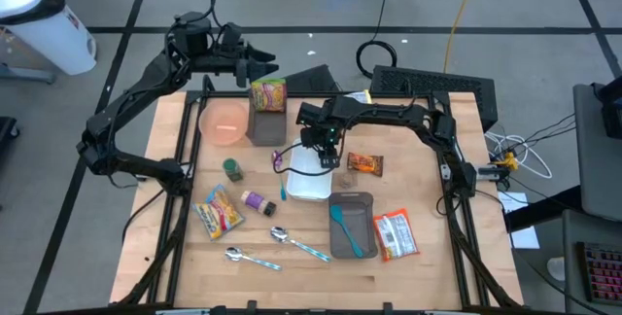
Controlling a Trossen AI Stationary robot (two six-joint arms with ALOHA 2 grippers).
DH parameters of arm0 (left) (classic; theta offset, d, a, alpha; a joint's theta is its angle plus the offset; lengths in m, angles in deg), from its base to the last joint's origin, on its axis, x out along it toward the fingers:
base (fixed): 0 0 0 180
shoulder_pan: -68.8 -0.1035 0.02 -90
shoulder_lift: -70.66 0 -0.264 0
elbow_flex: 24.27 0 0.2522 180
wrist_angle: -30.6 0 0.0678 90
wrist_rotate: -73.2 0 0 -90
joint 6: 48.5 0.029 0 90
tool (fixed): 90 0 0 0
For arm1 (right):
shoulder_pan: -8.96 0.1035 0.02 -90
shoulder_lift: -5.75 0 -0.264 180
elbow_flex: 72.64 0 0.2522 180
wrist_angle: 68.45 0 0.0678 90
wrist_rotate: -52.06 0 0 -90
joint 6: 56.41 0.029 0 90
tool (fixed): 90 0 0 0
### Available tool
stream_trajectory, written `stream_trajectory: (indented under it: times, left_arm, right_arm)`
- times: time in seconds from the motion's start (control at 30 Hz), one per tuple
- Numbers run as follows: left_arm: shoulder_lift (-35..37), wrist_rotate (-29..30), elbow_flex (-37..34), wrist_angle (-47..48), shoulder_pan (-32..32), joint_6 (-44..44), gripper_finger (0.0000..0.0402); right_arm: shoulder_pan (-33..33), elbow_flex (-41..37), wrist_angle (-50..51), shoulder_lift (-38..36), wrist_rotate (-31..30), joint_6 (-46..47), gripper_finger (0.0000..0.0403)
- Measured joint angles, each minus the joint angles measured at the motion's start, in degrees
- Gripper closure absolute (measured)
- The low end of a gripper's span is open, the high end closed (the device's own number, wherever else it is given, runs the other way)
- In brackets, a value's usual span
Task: Pick & Place Food Item
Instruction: Put the white seasoning bottle into the white bin
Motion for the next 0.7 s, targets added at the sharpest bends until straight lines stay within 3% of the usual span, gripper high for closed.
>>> stream_trajectory:
  times: [0.4, 0.7]
  left_arm:
    - [0.0, -0.1, 0.0, 0.0, 0.0, -0.1, 0.0098]
    - [0.3, -0.1, 0.0, 0.4, -0.2, 0.7, 0.0091]
  right_arm:
    - [0.0, -0.1, 0.5, -0.8, -0.6, -0.5, 0.0175]
    - [0.0, -0.1, 0.4, -6.2, -2.6, -0.1, 0.0175]
